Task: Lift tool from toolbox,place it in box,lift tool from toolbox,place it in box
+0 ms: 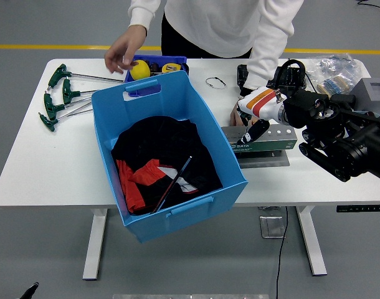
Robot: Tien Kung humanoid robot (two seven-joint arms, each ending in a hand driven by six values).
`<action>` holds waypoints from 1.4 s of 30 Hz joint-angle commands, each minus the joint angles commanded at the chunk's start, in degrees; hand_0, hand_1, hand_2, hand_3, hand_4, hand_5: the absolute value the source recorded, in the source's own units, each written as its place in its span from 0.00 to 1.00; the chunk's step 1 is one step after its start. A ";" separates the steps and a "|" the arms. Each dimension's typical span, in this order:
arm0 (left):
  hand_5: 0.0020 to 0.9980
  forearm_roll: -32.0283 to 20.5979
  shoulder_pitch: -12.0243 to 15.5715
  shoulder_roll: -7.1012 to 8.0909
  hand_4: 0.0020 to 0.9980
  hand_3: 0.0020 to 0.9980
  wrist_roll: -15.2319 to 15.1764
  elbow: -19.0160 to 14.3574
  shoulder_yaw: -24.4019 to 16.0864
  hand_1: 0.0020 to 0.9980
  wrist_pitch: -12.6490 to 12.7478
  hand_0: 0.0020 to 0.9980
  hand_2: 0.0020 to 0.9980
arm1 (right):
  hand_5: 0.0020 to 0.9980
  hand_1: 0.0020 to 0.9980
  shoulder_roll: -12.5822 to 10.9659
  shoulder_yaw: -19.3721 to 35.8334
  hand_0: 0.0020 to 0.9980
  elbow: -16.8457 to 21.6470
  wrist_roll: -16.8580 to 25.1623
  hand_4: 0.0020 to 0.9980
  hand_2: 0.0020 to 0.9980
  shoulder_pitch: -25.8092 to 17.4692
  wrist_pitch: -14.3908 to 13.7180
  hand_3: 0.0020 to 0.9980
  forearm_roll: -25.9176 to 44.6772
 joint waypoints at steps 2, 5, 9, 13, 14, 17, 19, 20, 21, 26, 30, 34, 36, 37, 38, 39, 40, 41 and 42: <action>0.62 -0.05 0.02 -0.02 0.75 0.74 -0.01 0.01 0.00 0.88 0.01 0.82 0.85 | 0.67 0.48 0.00 -0.03 0.76 0.03 -0.01 1.00 0.53 0.10 0.02 0.42 -0.11; 0.62 -0.18 0.09 -0.03 0.75 0.74 -0.05 0.02 0.05 0.88 0.00 0.82 0.85 | 0.68 0.48 -0.06 -0.15 0.76 0.09 -0.04 1.00 0.53 0.20 0.04 0.42 -0.26; 0.62 -0.23 0.24 -0.02 0.75 0.74 -0.06 0.06 0.05 0.88 -0.04 0.82 0.85 | 0.68 0.48 -0.12 -0.25 0.76 0.15 -0.07 1.00 0.53 0.29 0.16 0.42 -0.53; 0.62 -0.23 0.36 0.00 0.75 0.74 -0.06 0.09 0.02 0.88 -0.05 0.82 0.85 | 0.69 0.47 -0.20 -0.35 0.77 0.32 -0.11 1.00 0.52 0.40 0.30 0.40 -0.73; 0.62 -0.27 0.38 0.00 0.75 0.74 -0.07 0.09 0.04 0.88 -0.04 0.82 0.85 | 0.69 0.47 -0.23 -0.35 0.77 0.31 -0.13 1.00 0.52 0.42 0.33 0.40 -0.81; 0.62 -0.52 0.41 0.02 0.75 0.74 -0.16 0.08 0.17 0.88 -0.05 0.82 0.85 | 0.69 0.44 -0.35 -0.42 0.76 0.30 -0.20 1.00 0.50 0.47 0.43 0.38 -0.97; 0.62 -0.65 0.40 0.04 0.75 0.74 -0.21 0.09 0.27 0.88 -0.07 0.82 0.85 | 0.69 0.44 -0.42 -0.50 0.76 0.30 -0.23 1.00 0.50 0.51 0.52 0.38 -1.05; 0.62 -0.66 0.41 0.03 0.75 0.74 -0.21 0.10 0.25 0.88 -0.08 0.82 0.85 | 0.69 0.44 -0.43 -0.50 0.76 0.28 -0.23 1.00 0.50 0.53 0.58 0.38 -1.11; 0.62 -0.66 0.41 0.03 0.75 0.74 -0.22 0.11 0.24 0.88 -0.08 0.82 0.85 | 0.69 0.44 -0.44 -0.49 0.76 0.27 -0.23 1.00 0.50 0.55 0.62 0.38 -1.17; 0.62 -0.76 0.43 0.03 0.75 0.74 -0.26 0.13 0.26 0.88 -0.12 0.82 0.85 | 0.69 0.41 -0.49 -0.43 0.76 0.35 -0.24 1.00 0.46 0.67 0.85 0.35 -1.64; 0.62 -0.87 0.44 0.02 0.75 0.74 -0.33 0.14 0.32 0.88 -0.13 0.82 0.85 | 0.70 0.37 -0.51 -0.58 0.74 0.20 -0.31 1.00 0.41 0.68 1.05 0.34 -1.92; 0.62 -0.90 0.44 0.02 0.75 0.74 -0.36 0.14 0.32 0.88 -0.14 0.82 0.85 | 0.70 0.34 -0.49 -0.61 0.72 0.08 -0.34 1.00 0.37 0.72 1.07 0.32 -2.21; 0.62 -0.89 0.45 0.01 0.75 0.74 -0.37 0.15 0.32 0.88 -0.14 0.82 0.85 | 0.70 0.34 -0.46 -0.60 0.72 0.18 -0.38 1.00 0.37 0.75 1.02 0.32 -2.39; 0.62 -0.89 0.45 0.01 0.75 0.74 -0.37 0.15 0.31 0.88 -0.14 0.82 0.85 | 0.70 0.34 -0.45 -0.59 0.72 0.19 -0.40 1.00 0.37 0.77 1.02 0.32 -2.51; 0.62 -0.89 0.45 0.01 0.75 0.74 -0.37 0.15 0.30 0.88 -0.14 0.82 0.85 | 0.70 0.34 -0.45 -0.59 0.72 0.19 -0.41 1.00 0.37 0.78 1.01 0.32 -2.57; 0.62 -0.90 0.45 0.01 0.75 0.74 -0.37 0.15 0.31 0.88 -0.14 0.82 0.85 | 0.70 0.34 -0.44 -0.59 0.72 0.18 -0.41 1.00 0.37 0.80 1.02 0.32 -2.63; 0.62 -0.89 0.46 0.02 0.75 0.74 -0.36 0.14 0.31 0.88 -0.15 0.82 0.85 | 0.70 0.31 -0.43 -0.60 0.68 0.16 -0.41 1.00 0.32 0.82 1.02 0.29 -2.74; 0.62 -0.88 0.46 0.02 0.75 0.74 -0.35 0.13 0.30 0.88 -0.15 0.82 0.85 | 0.70 0.31 -0.42 -0.63 0.68 0.18 -0.42 1.00 0.32 0.83 1.01 0.29 -2.79; 0.62 -0.86 0.47 0.02 0.75 0.74 -0.34 0.13 0.29 0.88 -0.15 0.82 0.85 | 0.70 0.31 -0.40 -0.67 0.68 0.23 -0.44 1.00 0.32 0.84 1.01 0.29 -2.83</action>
